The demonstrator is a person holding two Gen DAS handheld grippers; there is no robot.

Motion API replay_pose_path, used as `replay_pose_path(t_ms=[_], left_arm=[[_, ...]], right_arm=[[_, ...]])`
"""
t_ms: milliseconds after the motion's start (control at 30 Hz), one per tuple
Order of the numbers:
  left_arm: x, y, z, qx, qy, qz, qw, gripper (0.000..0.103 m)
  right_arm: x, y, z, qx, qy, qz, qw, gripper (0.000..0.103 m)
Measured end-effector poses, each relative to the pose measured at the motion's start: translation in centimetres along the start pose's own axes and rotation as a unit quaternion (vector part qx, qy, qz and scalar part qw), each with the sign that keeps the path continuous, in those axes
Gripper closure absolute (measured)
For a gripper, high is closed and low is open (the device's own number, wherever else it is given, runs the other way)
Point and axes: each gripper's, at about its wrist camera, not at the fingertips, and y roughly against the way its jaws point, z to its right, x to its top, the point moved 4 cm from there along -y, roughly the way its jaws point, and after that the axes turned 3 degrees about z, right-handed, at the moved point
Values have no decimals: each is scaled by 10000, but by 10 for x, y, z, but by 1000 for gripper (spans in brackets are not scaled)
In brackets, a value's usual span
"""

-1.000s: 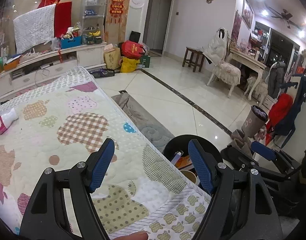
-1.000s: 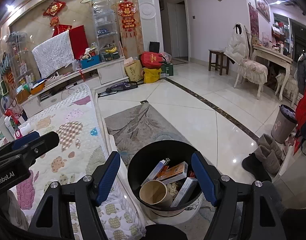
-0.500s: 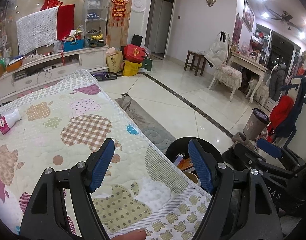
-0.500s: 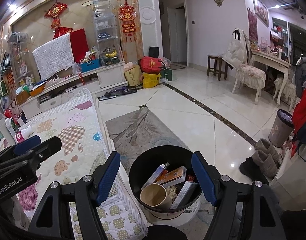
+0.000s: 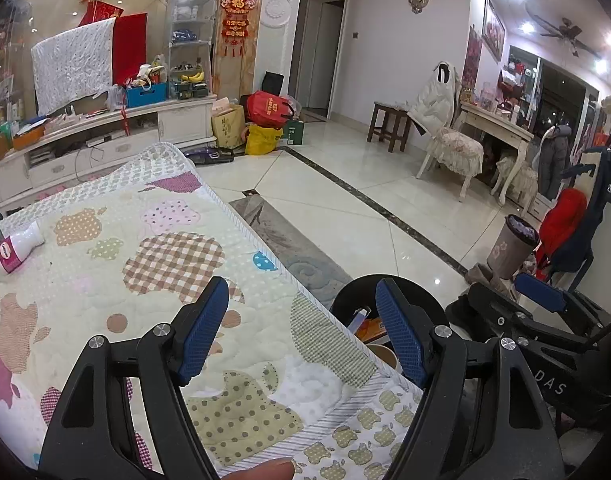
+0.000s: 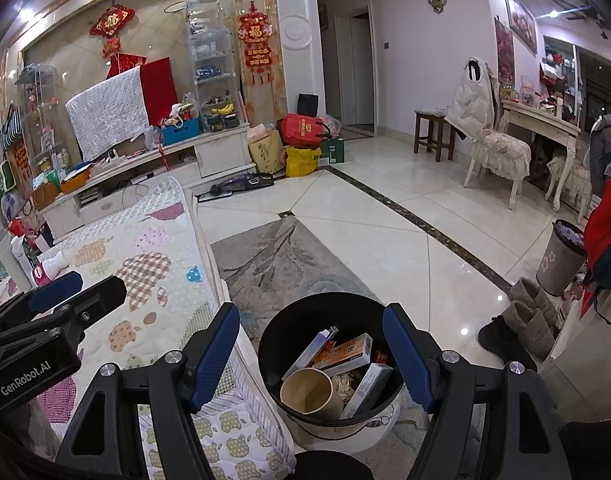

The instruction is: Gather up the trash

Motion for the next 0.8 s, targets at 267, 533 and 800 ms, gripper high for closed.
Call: replay_pose_path(t_ms=[267, 533, 800], left_arm=[[0, 0, 0, 1, -9, 3, 10000, 28], [0, -1, 0, -2, -22, -6, 10000, 28], [-5, -2, 1, -8, -12, -31, 10000, 28]], right_arm=[[1, 0, -1, -6, 11, 6, 10000, 31], [1, 0, -1, -9, 6, 10, 10000, 31], [1, 0, -1, -6, 8, 11, 10000, 31]])
